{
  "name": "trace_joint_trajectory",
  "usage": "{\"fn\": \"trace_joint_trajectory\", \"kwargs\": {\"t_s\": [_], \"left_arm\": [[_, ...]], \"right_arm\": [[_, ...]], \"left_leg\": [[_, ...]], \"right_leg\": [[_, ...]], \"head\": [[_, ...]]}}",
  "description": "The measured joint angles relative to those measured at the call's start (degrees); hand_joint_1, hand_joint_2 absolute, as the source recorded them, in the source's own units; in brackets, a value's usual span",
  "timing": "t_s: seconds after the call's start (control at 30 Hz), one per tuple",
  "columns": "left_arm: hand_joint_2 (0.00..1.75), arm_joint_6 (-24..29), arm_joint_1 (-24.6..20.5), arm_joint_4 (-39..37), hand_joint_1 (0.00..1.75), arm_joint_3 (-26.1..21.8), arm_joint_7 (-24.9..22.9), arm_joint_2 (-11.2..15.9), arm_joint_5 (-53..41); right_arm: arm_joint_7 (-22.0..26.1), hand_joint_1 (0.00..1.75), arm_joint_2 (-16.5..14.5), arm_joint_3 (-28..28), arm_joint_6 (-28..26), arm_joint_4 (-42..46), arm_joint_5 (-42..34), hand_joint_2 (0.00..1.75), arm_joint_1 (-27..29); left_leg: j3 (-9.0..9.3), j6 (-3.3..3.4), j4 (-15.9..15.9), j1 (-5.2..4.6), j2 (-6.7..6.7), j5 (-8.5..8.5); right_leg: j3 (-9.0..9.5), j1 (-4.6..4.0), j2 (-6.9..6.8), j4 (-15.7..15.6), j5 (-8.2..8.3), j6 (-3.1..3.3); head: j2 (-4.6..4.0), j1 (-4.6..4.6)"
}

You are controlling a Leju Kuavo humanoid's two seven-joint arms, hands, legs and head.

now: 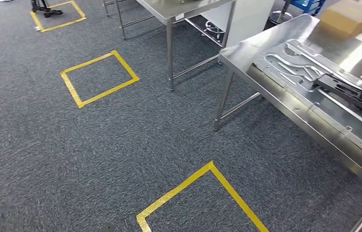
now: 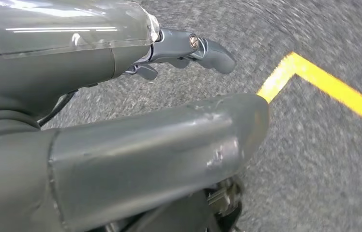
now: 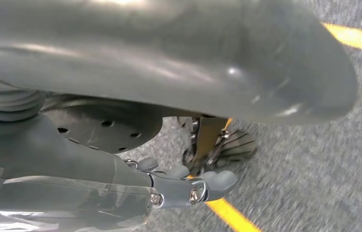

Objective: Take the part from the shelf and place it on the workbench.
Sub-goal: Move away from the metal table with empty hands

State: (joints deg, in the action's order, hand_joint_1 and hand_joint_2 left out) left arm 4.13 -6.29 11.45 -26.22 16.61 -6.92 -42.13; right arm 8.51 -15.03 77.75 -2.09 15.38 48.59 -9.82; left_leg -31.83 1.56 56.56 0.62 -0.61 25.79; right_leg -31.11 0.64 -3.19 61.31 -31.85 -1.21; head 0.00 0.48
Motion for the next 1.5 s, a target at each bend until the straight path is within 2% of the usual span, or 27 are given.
{"fn": "trace_joint_trajectory", "kwargs": {"t_s": [0.07, 0.1, 0.13, 0.2, 0.27, 0.33, 0.4, 0.43, 0.5, 0.57, 0.63, 0.67, 0.7, 0.8, 0.83, 0.9, 0.93, 1.0, 1.07, 1.13, 1.17, 1.2, 1.27, 1.3, 1.37, 1.43, 1.5], "left_arm": [[0.00, 0.0, -0.1, 0.0, 0.00, 0.0, 0.0, -0.1, 0.0], [0.00, 0.0, -0.1, 0.0, 0.00, 0.0, 0.0, -0.1, 0.0], [0.00, 0.0, -0.1, 0.0, 0.00, 0.0, 0.0, -0.1, 0.0], [0.00, -0.1, 0.0, 0.0, 0.00, -0.1, 0.1, -0.1, 0.0], [0.00, -0.2, -0.1, 0.0, 0.00, -0.3, 0.3, -0.1, 0.1], [0.00, -0.4, -0.1, 0.0, 0.00, -0.7, 0.4, -0.1, 0.2], [0.00, -0.5, 0.0, 0.0, 0.00, -1.3, 0.4, 0.0, 0.5], [0.00, -0.6, 0.3, 0.0, 0.00, -1.5, 0.4, 0.1, 0.7], [0.00, -0.6, 0.5, 0.0, 0.00, -1.9, 0.4, 0.2, 0.7], [0.00, -0.7, 0.5, 0.0, 0.00, -2.3, 0.4, 0.3, 0.8], [0.00, -0.7, 0.5, 0.0, 0.00, -2.6, 0.4, 0.3, 0.8], [0.00, -0.7, 0.6, 0.0, 0.00, -2.7, 0.4, 0.3, 0.8], [0.00, -0.7, 0.8, 0.0, 0.00, -2.8, 0.4, 0.4, 0.8], [0.00, -0.7, 0.7, 0.0, 0.00, -2.9, 0.4, 0.5, 0.8], [0.00, -0.7, 0.6, 0.0, 0.00, -2.9, 0.4, 0.5, 0.8], [0.00, -0.7, 0.7, 0.0, 0.00, -3.0, 0.3, 0.5, 0.7], [0.00, -0.7, 0.9, 0.0, 0.00, -3.0, 0.2, 0.6, 0.6], [0.00, -0.7, 0.9, 0.0, 0.00, -3.1, 0.0, 0.6, 0.4], [0.00, -0.9, 0.6, 0.0, 0.00, -3.1, -0.2, 0.6, 0.1], [0.00, -1.0, 0.3, 0.0, 0.00, -3.2, -0.4, 0.6, -0.1], [0.00, -1.1, 0.3, 0.0, 0.00, -3.4, -0.4, 0.6, -0.2], [0.00, -1.1, 0.4, 0.0, 0.00, -3.5, -0.4, 0.6, -0.2], [0.00, -1.1, 0.4, 0.0, 0.00, -3.8, -0.5, 0.6, -0.3], [0.00, -1.2, 0.3, 0.0, 0.00, -4.0, -0.5, 0.6, -0.4], [0.00, -1.3, 0.2, 0.0, 0.00, -4.2, -0.5, 0.6, -0.6], [0.00, -1.4, 0.4, 0.0, 0.00, -4.6, -0.4, 0.6, -0.7], [0.00, -1.5, 0.7, 0.0, 0.00, -5.0, -0.3, 0.8, -0.9]], "right_arm": [[0.1, 0.00, 0.0, 0.0, 0.1, 0.1, -0.1, 0.00, 0.2], [0.1, 0.00, 0.0, 0.0, 0.1, 0.1, -0.2, 0.00, 0.3], [0.1, 0.00, 0.0, 0.0, 0.1, 0.2, -0.2, 0.00, 0.3], [-0.2, 0.00, 0.1, -0.1, 0.4, 0.3, -0.2, 0.00, 0.4], [-0.8, 0.00, 0.1, -0.6, 0.8, 0.5, -0.1, 0.00, 0.2], [-1.3, 0.00, 0.1, -1.4, 1.1, 0.7, 0.5, 0.00, -0.1], [-1.5, 0.00, -0.1, -2.2, 1.1, 0.8, 1.0, 0.00, -0.3], [-1.5, 0.00, -0.3, -2.5, 1.0, 0.8, 1.2, 0.00, -0.4], [-1.6, 0.00, -0.8, -3.1, 0.9, 1.0, 1.4, 0.00, -0.3], [-1.6, 0.00, -1.1, -3.6, 0.9, 1.1, 1.4, 0.00, -0.2], [-1.6, 0.00, -1.2, -4.0, 0.9, 1.1, 1.4, 0.00, -0.1], [-1.6, 0.00, -1.2, -4.1, 0.9, 1.2, 1.4, 0.00, -0.1], [-1.6, 0.00, -1.3, -4.2, 0.9, 1.2, 1.4, 0.00, -0.1], [-1.6, 0.00, -1.6, -4.4, 0.9, 1.3, 1.4, 0.00, -0.2], [-1.6, 0.00, -1.6, -4.5, 0.9, 1.3, 1.4, 0.00, -0.2], [-1.6, 0.00, -1.7, -4.6, 0.9, 1.4, 1.5, 0.00, -0.3], [-1.6, 0.00, -1.7, -4.8, 0.9, 1.4, 1.5, 0.00, -0.4], [-1.8, 0.00, -1.8, -5.1, 0.9, 1.5, 1.5, 0.00, -0.6], [-2.1, 0.00, -1.8, -5.5, 0.8, 1.6, 1.5, 0.00, -0.7], [-2.5, 0.00, -1.7, -5.9, 0.6, 1.7, 1.5, 0.00, -0.7], [-2.7, 0.00, -1.7, -6.2, 0.4, 1.7, 1.5, 0.00, -0.8], [-2.9, 0.00, -1.7, -6.6, 0.4, 1.8, 1.5, 0.00, -0.8], [-3.0, 0.00, -1.7, -7.1, 0.3, 1.9, 1.4, 0.00, -1.1], [-3.0, 0.00, -1.7, -7.3, 0.3, 1.9, 1.0, 0.00, -1.3], [-2.9, 0.00, -1.7, -7.6, 0.7, 2.0, -0.2, 0.00, -1.7], [-2.7, 0.00, -1.7, -8.0, 1.2, 2.0, -1.4, 0.00, -2.0], [-2.6, 0.00, -1.7, -8.3, 1.4, 2.0, -2.2, 0.00, -2.2]], "left_leg": [[-0.28, 0.32, 0.0, -0.07, 1.19, -0.17], [-0.38, 0.36, 0.0, -0.11, 1.89, -0.21], [-0.41, 0.37, 0.1, -0.13, 2.61, -0.22], [-0.34, 0.24, 0.3, -0.13, 4.12, -0.20], [-0.52, -0.16, 0.7, -0.21, 5.46, -0.06], [-1.11, -0.90, 1.1, -0.19, 6.63, -0.10], [-1.60, -1.74, 1.0, -0.02, 7.96, -0.36], [-1.82, -2.06, 1.3, 0.01, 7.77, -0.18], [-3.44, -2.56, 4.7, -0.08, 5.31, 1.83], [-7.00, -2.93, 12.2, -0.08, 2.21, 5.55], [-9.63, -3.18, 17.8, 0.05, 1.22, 7.29], [-9.36, -3.20, 17.5, 0.08, 1.00, 6.56], [-7.82, -3.13, 14.8, 0.09, 0.67, 4.90], [-1.44, -2.34, 3.3, -0.41, -1.79, 0.71], [-0.61, -1.97, 1.6, -0.66, -2.24, 0.50], [-0.64, -1.27, 1.0, -0.89, -1.59, 0.54], [-0.60, -0.96, 0.8, -0.79, -1.07, 0.38], [-0.38, -0.21, 0.2, -0.48, -0.12, -0.05], [-0.40, 0.27, 0.1, -0.42, 0.90, -0.32], [-0.46, 0.39, 0.1, -0.49, 2.26, -0.38], [-0.43, 0.38, 0.2, -0.50, 3.03, -0.38], [-0.37, 0.32, 0.3, -0.49, 3.80, -0.36], [-0.35, 0.02, 0.5, -0.44, 5.25, -0.24], [-0.52, -0.27, 0.8, -0.44, 5.91, -0.18], [-1.00, -1.02, 1.0, -0.33, 6.98, -0.24], [-1.38, -1.80, 0.9, -0.14, 7.96, -0.41], [-2.41, -2.30, 2.8, -0.17, 6.13, 0.84]], "right_leg": [[-3.77, 0.10, 2.46, 8.0, -4.06, -0.15], [-5.52, 0.11, 2.90, 11.4, -5.23, -0.18], [-6.40, 0.10, 3.05, 12.9, -5.16, -0.16], [-4.98, 0.15, 3.40, 9.2, -1.73, 0.00], [-1.61, 0.37, 5.97, 1.1, 2.31, 0.29], [-0.09, 0.45, 8.23, -2.9, 3.56, 0.54], [-0.08, 0.36, 7.55, -3.2, 3.54, 0.96], [0.05, 0.39, 6.81, -3.4, 3.65, 1.30], [0.27, 0.48, 5.14, -3.7, 3.80, 2.07], [0.31, 0.20, 3.33, -3.8, 3.66, 2.56], [0.35, -0.01, 1.52, -3.8, 3.51, 2.74], [0.41, -0.05, 0.75, -3.7, 3.43, 2.76], [0.54, -0.06, 0.06, -3.7, 3.34, 2.70], [1.07, -0.33, -1.63, -3.7, 2.89, 2.12], [1.18, -0.44, -2.08, -3.7, 2.77, 1.85], [1.36, -0.52, -2.94, -3.8, 2.66, 1.29], [1.46, -0.42, -2.71, -3.6, 2.46, 0.96], [0.58, -0.26, -0.37, -1.2, 0.60, 0.43], [-2.66, -0.10, 2.35, 5.6, -3.03, 0.22], [-6.02, 0.00, 3.02, 12.0, -4.93, 0.11], [-6.53, 0.07, 3.09, 12.5, -4.19, 0.08], [-5.94, 0.16, 3.23, 10.7, -2.39, 0.10], [-2.80, 0.36, 5.07, 3.1, 1.93, 0.31], [-1.47, 0.44, 6.23, -0.1, 3.20, 0.46], [-0.50, 0.34, 7.47, -2.7, 3.66, 0.81], [-0.39, 0.31, 6.37, -3.2, 3.91, 1.41], [0.00, 0.45, 5.00, -3.9, 4.23, 2.24]], "head": [[0.00, 0.23], [0.00, 0.25], [0.00, 0.25], [0.00, 0.25], [0.00, 0.27], [0.00, 0.28], [0.00, 0.26], [0.00, 0.24], [0.00, -0.10], [0.00, -0.44], [0.00, -0.48], [0.00, -0.49], [0.00, -0.49], [0.00, -0.46], [0.00, -0.40], [0.00, -0.30], [0.00, -0.28], [0.00, -0.16], [0.00, 0.06], [0.00, 0.13], [0.00, 0.14], [0.00, 0.14], [0.00, 0.16], [0.00, 0.14], [0.00, 0.18], [0.00, 0.19], [0.00, 0.03]]}}
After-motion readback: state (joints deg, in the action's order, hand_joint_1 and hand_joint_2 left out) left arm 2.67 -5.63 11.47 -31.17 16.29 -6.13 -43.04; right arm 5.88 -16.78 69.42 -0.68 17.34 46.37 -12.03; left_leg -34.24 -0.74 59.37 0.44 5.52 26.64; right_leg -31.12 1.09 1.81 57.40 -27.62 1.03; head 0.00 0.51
